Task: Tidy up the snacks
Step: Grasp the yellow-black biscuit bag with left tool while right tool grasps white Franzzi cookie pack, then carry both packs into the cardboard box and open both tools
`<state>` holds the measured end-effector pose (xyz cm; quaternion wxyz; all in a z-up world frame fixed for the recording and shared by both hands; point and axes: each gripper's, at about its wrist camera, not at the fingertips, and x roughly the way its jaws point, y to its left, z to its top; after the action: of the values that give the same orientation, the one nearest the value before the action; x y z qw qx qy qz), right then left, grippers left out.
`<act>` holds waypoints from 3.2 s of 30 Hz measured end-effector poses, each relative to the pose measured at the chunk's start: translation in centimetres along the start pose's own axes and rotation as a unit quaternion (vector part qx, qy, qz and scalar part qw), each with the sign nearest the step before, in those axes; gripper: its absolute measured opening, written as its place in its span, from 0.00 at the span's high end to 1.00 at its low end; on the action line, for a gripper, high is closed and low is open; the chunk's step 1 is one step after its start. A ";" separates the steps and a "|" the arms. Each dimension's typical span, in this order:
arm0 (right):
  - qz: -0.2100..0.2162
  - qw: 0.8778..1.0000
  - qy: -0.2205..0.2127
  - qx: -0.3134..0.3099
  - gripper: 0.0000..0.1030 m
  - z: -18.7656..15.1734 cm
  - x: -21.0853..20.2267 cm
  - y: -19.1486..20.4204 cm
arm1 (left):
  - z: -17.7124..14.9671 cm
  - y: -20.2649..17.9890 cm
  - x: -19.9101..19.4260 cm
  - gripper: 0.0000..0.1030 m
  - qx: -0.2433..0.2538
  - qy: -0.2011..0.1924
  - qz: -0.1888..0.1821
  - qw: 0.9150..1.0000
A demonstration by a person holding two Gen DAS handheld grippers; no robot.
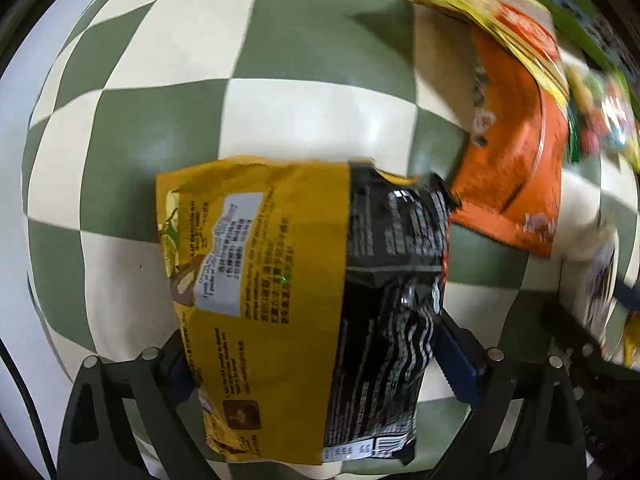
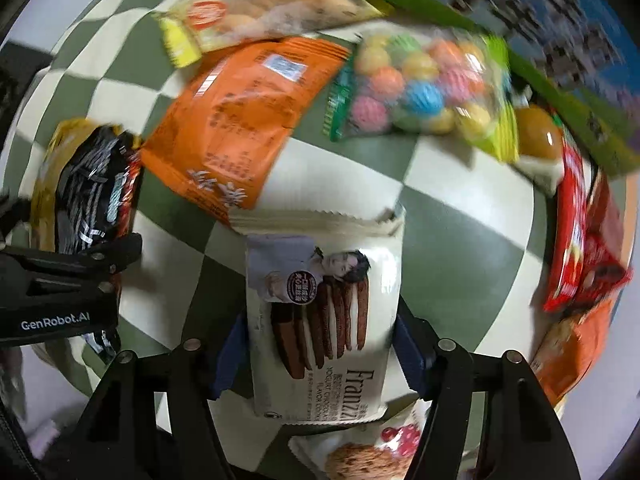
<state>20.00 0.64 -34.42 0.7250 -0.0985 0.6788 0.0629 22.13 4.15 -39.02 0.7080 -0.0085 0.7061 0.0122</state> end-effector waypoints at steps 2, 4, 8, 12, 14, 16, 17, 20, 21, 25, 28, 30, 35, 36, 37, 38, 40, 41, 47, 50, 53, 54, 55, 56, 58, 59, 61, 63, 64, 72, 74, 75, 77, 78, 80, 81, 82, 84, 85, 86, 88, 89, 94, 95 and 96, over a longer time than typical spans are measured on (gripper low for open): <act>0.012 0.999 0.004 0.031 0.33 0.0 0.2 -1.9 | 0.6 0.7 0.1 0.09 -0.023 -0.006 0.002 1.000; 0.023 0.998 0.005 0.063 0.34 0.2 0.3 -3.1 | 0.8 0.9 -0.6 0.17 -0.027 -0.016 0.011 0.999; 0.032 0.997 -0.006 0.071 0.39 0.0 -0.2 -4.6 | 0.0 0.1 -2.5 0.17 -0.010 -0.033 0.020 0.999; 0.057 0.995 -0.012 0.076 0.39 -0.6 -3.6 -7.1 | -1.5 -0.9 -4.0 0.17 0.004 -0.042 0.008 0.999; 0.072 0.994 -0.017 0.080 0.39 -0.4 -5.3 -8.0 | -1.1 -1.0 -5.7 0.17 0.016 -0.053 -0.001 0.998; 0.092 0.992 -0.026 0.083 0.39 -0.1 -7.5 -9.5 | -0.5 -1.4 -7.8 0.17 0.026 -0.072 -0.015 0.997; 0.101 0.991 -0.034 0.084 0.39 0.1 -8.7 -10.2 | -0.2 -1.6 -8.7 0.17 0.029 -0.079 -0.020 0.996; 0.123 0.987 -0.057 0.084 0.39 0.9 -12.4 -12.4 | 1.2 -2.5 -12.7 0.17 0.036 -0.107 -0.049 0.992; 0.131 0.985 -0.069 0.086 0.39 1.3 -14.3 -13.5 | 2.4 -2.4 -14.8 0.17 0.034 -0.119 -0.062 0.990; 0.141 0.978 -0.119 0.098 0.39 3.3 -20.4 -17.9 | 6.9 -5.5 -23.7 0.17 0.051 -0.160 -0.115 0.979; 0.143 0.971 -0.153 0.113 0.39 6.0 -24.3 -22.1 | 10.4 -8.4 -27.2 0.17 0.067 -0.181 -0.139 0.971; 0.128 0.969 -0.174 0.120 0.39 8.5 -26.0 -24.9 | 13.5 -10.3 -29.1 0.17 0.076 -0.186 -0.142 0.969; 0.093 0.971 -0.177 0.128 0.39 15.6 -25.3 -29.9 | 22.7 -14.7 -28.0 0.17 0.095 -0.148 -0.128 0.976; 0.094 0.973 -0.165 0.133 0.39 17.6 -24.1 -31.0 | 24.8 -15.3 -26.5 0.17 0.094 -0.128 -0.125 0.979; 0.096 0.974 -0.155 0.137 0.39 18.8 -23.3 -31.8 | 26.3 -15.8 -25.7 0.17 0.095 -0.112 -0.125 0.981; 0.095 0.976 -0.139 0.137 0.39 20.5 -22.0 -32.7 | 27.0 -16.2 -25.0 0.17 0.091 -0.101 -0.124 0.983; 0.089 0.979 -0.120 0.140 0.39 22.8 -20.2 -33.9 | 29.5 -16.5 -23.3 0.17 0.077 -0.076 -0.126 0.986; 0.089 0.980 -0.108 0.140 0.39 24.0 -18.9 -34.4 | 30.5 -16.4 -22.3 0.17 0.067 -0.066 -0.129 0.987; 0.093 0.982 -0.060 0.150 0.39 27.6 -13.3 -36.0 | 34.3 -16.8 -17.5 0.17 0.061 -0.026 -0.104 0.992; 0.103 0.981 -0.050 0.155 0.37 28.5 -11.8 -36.7 | 35.6 -16.9 -16.9 0.17 0.054 -0.005 -0.102 0.993; 0.115 0.980 -0.031 0.160 0.14 29.3 -10.2 -37.5 | 36.0 -17.1 -17.3 0.16 0.055 -0.003 -0.101 0.993; 0.110 0.981 -0.029 0.158 0.04 28.7 -9.2 -37.2 | 36.1 -16.9 -17.2 0.16 0.055 -0.006 -0.098 0.994; 0.104 0.982 -0.029 0.153 0.04 28.6 -9.0 -37.3 | 36.1 -16.7 -17.1 0.12 0.056 -0.006 -0.099 0.994; 0.097 0.984 -0.026 0.149 0.04 28.4 -8.8 -37.5 | 35.9 -16.6 -17.2 0.10 0.055 -0.007 -0.101 0.993; 0.093 0.985 -0.023 0.146 0.04 28.2 -8.9 -35.9 | 35.7 -16.1 -17.4 0.09 0.052 -0.015 -0.094 0.994; 0.088 0.985 -0.020 0.145 0.04 28.3 -9.1 -35.5 | 35.5 -15.9 -17.7 0.09 0.052 -0.018 -0.093 0.994; 0.079 0.986 -0.020 0.145 0.04 28.1 -9.2 -35.3 | 34.9 -16.0 -17.9 0.09 0.051 -0.019 -0.092 0.994; 0.075 0.986 -0.019 0.148 0.04 27.9 -9.4 -35.2 | 34.3 -15.6 -18.5 0.09 0.049 -0.027 -0.092 0.994; 0.076 0.985 -0.020 0.150 0.04 27.8 -9.6 -35.1 | 33.8 -15.5 -18.8 0.09 0.050 -0.033 -0.091 0.994; 0.066 0.984 -0.050 0.158 0.04 24.3 -12.8 -34.1 | 29.9 -14.0 -22.6 0.09 0.053 -0.091 -0.076 0.992; 0.064 0.983 -0.060 0.159 0.04 23.4 -13.7 -33.9 | 28.5 -13.6 -23.8 0.09 0.056 -0.110 -0.072 0.990; 0.061 0.983 -0.068 0.160 0.04 22.6 -14.4 -33.8 | 27.8 -13.5 -24.5 0.09 0.057 -0.121 -0.071 0.989; 0.056 0.982 -0.079 0.160 0.04 21.7 -15.4 -33.7 | 27.0 -13.5 -25.2 0.09 0.058 -0.137 -0.068 0.986; 0.052 0.982 -0.087 0.158 0.04 21.1 -16.1 -33.5 | 26.4 -13.5 -25.8 0.09 0.060 -0.147 -0.066 0.985; 0.043 0.982 -0.102 0.155 0.04 20.2 -17.3 -33.0 | 25.5 -13.5 -26.8 0.09 0.065 -0.166 -0.063 0.982; 0.039 0.981 -0.110 0.152 0.04 19.6 -18.0 -33.2 | 24.9 -13.4 -27.3 0.09 0.066 -0.176 -0.061 0.980; 0.035 0.981 -0.117 0.150 0.04 19.2 -18.6 -33.1 | 24.3 -13.1 -28.0 0.09 0.066 -0.184 -0.061 0.979; 0.026 0.980 -0.131 0.146 0.04 18.2 -20.1 -32.8 | 23.0 -12.6 -29.7 0.09 0.067 -0.204 -0.059 0.975; 0.023 0.979 -0.141 0.145 0.04 17.6 -20.9 -32.6 | 22.6 -12.4 -30.1 0.09 0.068 -0.211 -0.059 0.973; 0.019 0.978 -0.150 0.143 0.04 17.1 -21.7 -32.3 | 22.0 -12.3 -30.6 0.09 0.068 -0.220 -0.058 0.971; 0.014 0.976 -0.166 0.142 0.04 16.5 -22.7 -31.7 | 21.0 -11.9 -31.7 0.09 0.067 -0.234 -0.059 0.968; 0.012 0.975 -0.172 0.141 0.04 16.1 -23.3 -31.5 | 20.3 -11.7 -32.2 0.09 0.068 -0.242 -0.060 0.966; 0.009 0.968 -0.208 0.141 0.04 13.4 -26.3 -30.6 | 17.5 -11.1 -34.4 0.09 0.072 -0.271 -0.063 0.958; 0.011 0.966 -0.214 0.142 0.04 12.9 -26.9 -30.3 | 17.0 -10.9 -34.8 0.09 0.073 -0.276 -0.064 0.956; 0.013 0.966 -0.217 0.142 0.04 12.5 -27.2 -30.3 | 16.6 -10.8 -35.1 0.09 0.072 -0.281 -0.065 0.955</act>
<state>37.04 -24.78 -4.82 0.8606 0.0303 0.5083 -0.0054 38.92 -6.31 -3.89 0.8757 0.0008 0.4758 -0.0826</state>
